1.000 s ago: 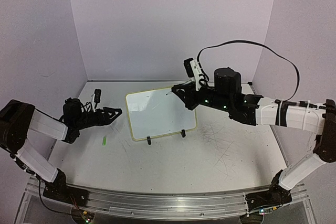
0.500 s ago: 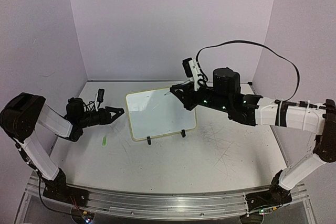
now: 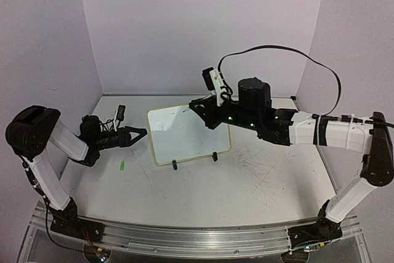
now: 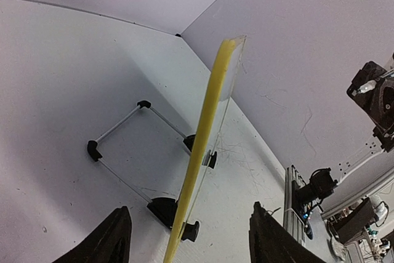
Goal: Write a sentence on the whiteboard
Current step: Hold the whiteboard at the center of the board.
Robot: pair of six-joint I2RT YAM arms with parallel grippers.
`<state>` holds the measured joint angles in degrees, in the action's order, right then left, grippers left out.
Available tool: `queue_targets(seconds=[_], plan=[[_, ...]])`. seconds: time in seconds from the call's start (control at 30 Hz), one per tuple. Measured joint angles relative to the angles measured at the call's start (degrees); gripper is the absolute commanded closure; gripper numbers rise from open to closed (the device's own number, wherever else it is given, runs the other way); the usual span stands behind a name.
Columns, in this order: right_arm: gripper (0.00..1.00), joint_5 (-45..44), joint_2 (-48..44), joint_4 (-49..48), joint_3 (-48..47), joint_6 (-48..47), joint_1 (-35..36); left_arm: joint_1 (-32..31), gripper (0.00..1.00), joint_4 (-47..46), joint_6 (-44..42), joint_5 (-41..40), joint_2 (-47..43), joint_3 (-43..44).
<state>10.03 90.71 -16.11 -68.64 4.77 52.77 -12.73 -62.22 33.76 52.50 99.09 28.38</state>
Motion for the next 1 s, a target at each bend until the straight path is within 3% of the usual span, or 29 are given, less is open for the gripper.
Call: queue_targets(seconds=[0.4,1.0], plan=[[1.0,0.13,7.3,-0.12,-7.0,0.0,2.55,-2.27,0.75,-4.56,2.33,1.83,6.22,5.32],[1.0,-3.32,14.48,-0.18,-12.46,0.26,4.53,-2.6,0.94,-7.52,2.0,3.75,9.0,6.2]])
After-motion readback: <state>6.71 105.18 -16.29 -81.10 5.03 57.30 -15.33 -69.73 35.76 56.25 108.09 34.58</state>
